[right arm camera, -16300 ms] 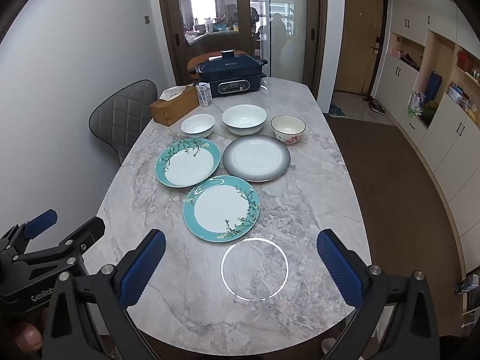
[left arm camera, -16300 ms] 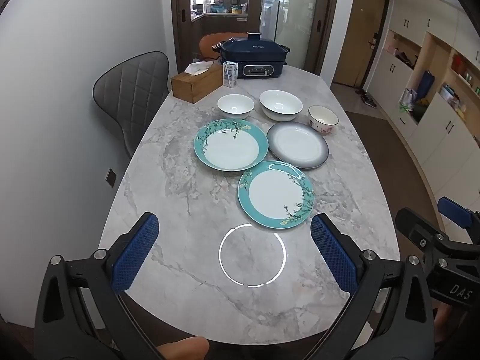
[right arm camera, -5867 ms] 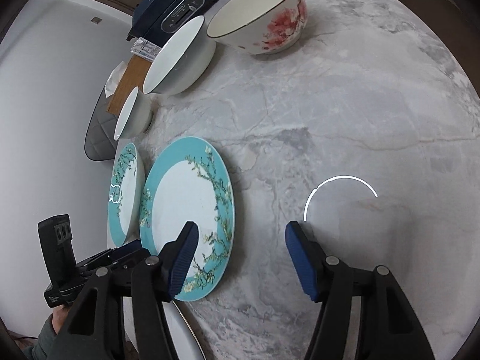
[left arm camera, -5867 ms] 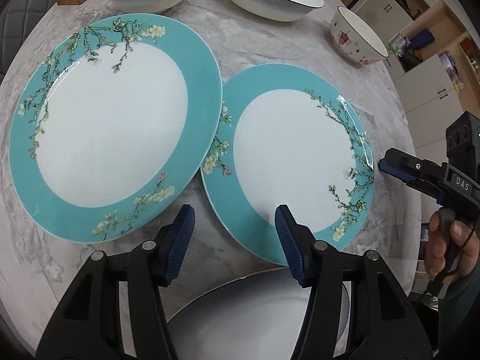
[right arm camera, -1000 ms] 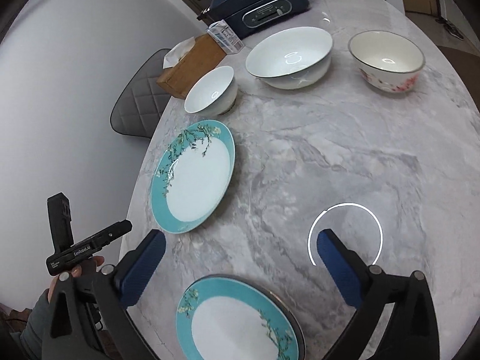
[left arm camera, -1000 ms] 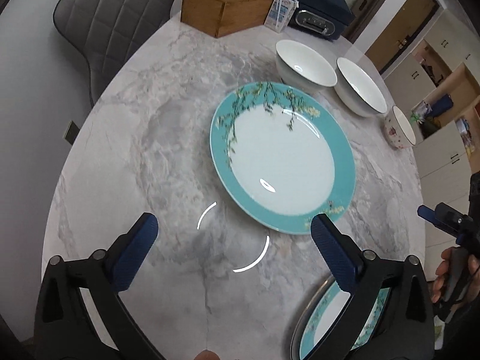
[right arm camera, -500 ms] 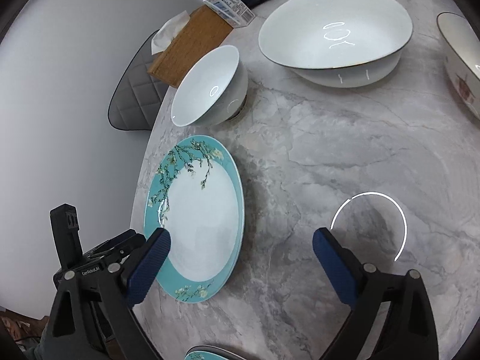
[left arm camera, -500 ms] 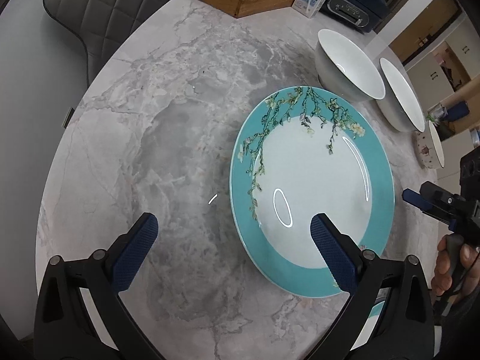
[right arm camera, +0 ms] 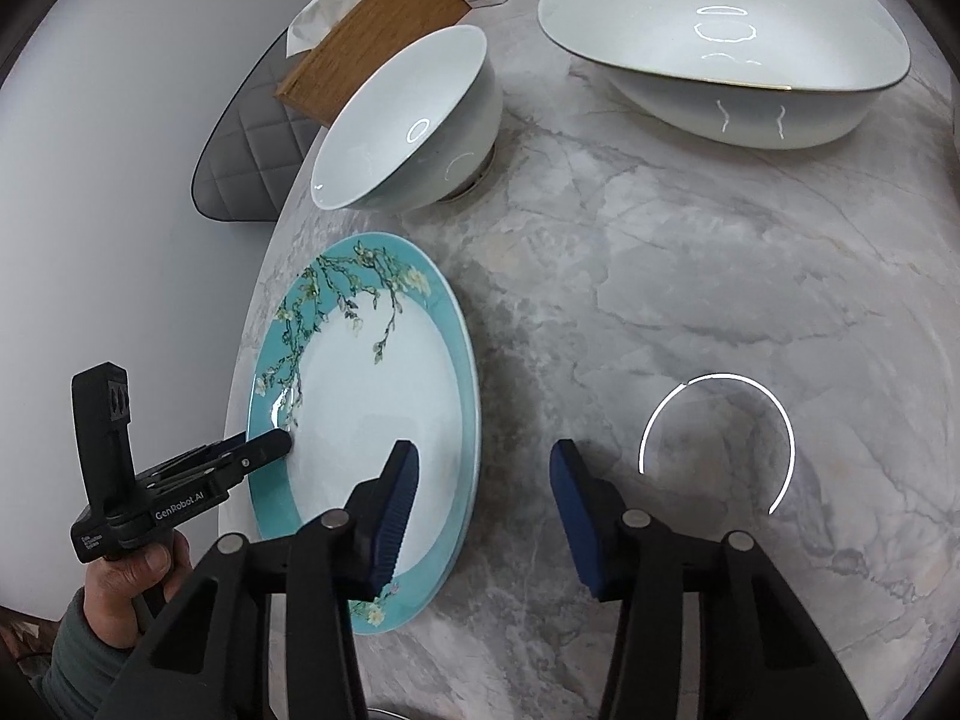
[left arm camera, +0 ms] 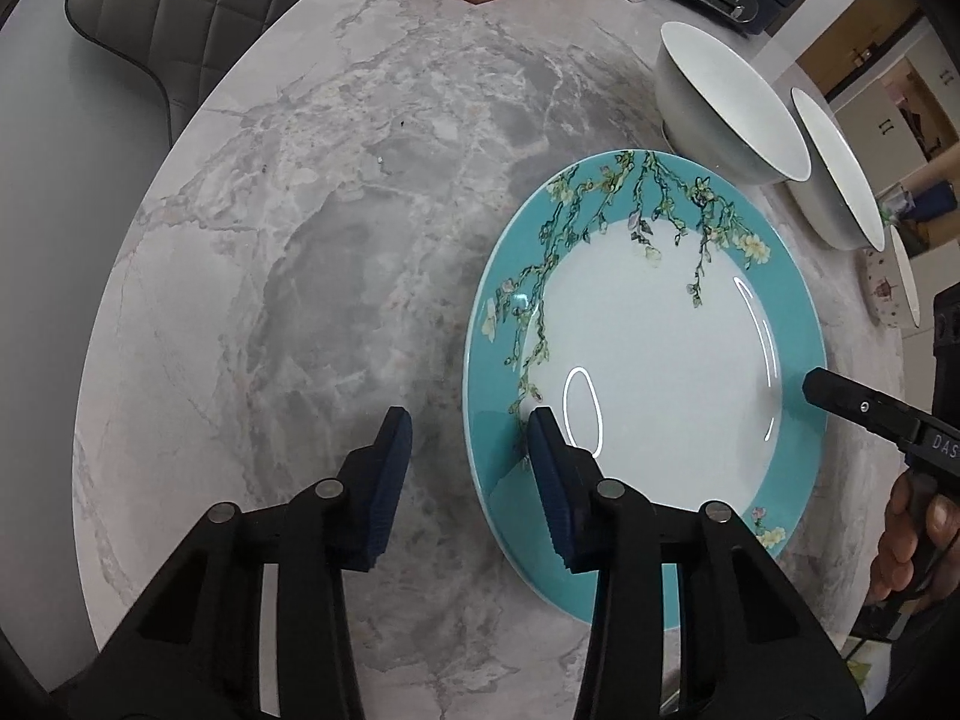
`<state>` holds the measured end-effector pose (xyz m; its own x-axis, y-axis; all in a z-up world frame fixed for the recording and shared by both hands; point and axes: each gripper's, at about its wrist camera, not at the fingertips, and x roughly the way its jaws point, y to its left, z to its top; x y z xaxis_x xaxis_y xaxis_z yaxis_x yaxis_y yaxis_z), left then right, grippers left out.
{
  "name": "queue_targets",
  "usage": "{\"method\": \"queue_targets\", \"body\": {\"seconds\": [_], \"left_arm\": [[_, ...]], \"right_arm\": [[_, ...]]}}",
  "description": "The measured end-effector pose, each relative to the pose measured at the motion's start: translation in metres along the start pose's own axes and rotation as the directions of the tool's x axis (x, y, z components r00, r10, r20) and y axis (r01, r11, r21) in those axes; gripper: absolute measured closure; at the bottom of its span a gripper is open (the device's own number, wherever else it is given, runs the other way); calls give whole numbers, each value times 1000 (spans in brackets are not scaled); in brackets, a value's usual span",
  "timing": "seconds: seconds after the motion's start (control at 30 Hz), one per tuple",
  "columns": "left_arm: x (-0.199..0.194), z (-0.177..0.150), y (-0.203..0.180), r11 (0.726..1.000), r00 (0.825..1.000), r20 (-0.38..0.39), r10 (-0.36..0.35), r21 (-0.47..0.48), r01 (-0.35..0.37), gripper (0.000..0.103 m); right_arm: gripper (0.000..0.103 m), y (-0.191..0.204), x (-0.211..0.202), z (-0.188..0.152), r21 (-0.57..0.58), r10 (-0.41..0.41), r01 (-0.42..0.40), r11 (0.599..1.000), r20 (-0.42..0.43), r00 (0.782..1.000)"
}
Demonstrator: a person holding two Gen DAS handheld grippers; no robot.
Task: Organize plates and bowls
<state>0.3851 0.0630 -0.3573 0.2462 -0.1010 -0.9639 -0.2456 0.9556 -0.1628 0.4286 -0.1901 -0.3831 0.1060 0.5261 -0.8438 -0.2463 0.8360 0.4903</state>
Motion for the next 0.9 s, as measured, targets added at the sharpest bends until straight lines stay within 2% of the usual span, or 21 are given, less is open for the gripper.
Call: {"method": "queue_targets", "body": {"seconds": [0.07, 0.1, 0.17, 0.27, 0.4, 0.5, 0.63, 0.77, 0.9], "left_arm": [[0, 0, -1, 1000, 1000, 1, -18, 6, 18, 77], [1, 0, -2, 999, 999, 1, -33, 7, 33, 84], [1, 2, -4, 999, 999, 2, -43, 7, 43, 86], [3, 5, -2, 998, 998, -4, -61, -3, 61, 86], [-1, 4, 2, 996, 996, -7, -86, -12, 86, 86], [-2, 3, 8, 993, 993, -9, -116, -32, 115, 89], [-1, 4, 15, 986, 986, -22, -165, -45, 163, 92], [1, 6, 22, 978, 980, -28, -199, -72, 197, 93], [-1, 4, 22, 975, 977, -36, -212, -67, 210, 94]], "right_arm": [[53, 3, 1, -1, -13, -2, 2, 1000, -11, 1000], [53, 5, 2, -1, -23, -2, 2, 1000, -16, 1000], [55, 11, 5, -2, -50, -7, 5, 999, -29, 1000], [81, 17, 10, -6, -82, -35, 31, 996, -49, 998], [91, 14, 15, -8, -54, -15, 12, 998, -64, 998], [93, 8, 13, -9, -27, 10, -12, 1000, -69, 998], [95, -7, 13, -9, 55, 96, -92, 994, -88, 991], [95, -15, 13, -10, 108, 146, -136, 985, -86, 986], [95, -20, 9, -14, 125, 160, -149, 981, -81, 984]]}}
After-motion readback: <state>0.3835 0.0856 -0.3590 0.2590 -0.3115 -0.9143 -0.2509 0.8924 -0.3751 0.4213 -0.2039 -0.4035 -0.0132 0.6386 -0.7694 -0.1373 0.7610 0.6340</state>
